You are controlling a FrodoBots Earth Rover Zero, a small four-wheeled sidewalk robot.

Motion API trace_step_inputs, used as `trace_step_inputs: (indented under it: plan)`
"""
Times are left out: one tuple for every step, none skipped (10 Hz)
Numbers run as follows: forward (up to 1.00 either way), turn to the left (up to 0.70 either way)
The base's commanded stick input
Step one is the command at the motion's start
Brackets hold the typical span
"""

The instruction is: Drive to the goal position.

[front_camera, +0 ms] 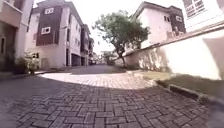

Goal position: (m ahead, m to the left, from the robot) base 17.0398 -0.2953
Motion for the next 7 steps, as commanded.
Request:
trace_step_inputs:
  plan:
    - [0.69, 0.03]
    - [0.69, 0.03]
    - [0.69, 0.03]
    - [0.69, 0.03]
    - [0.69, 0.03]
    - [0.69, 0.03]
    - [0.69, 0.03]
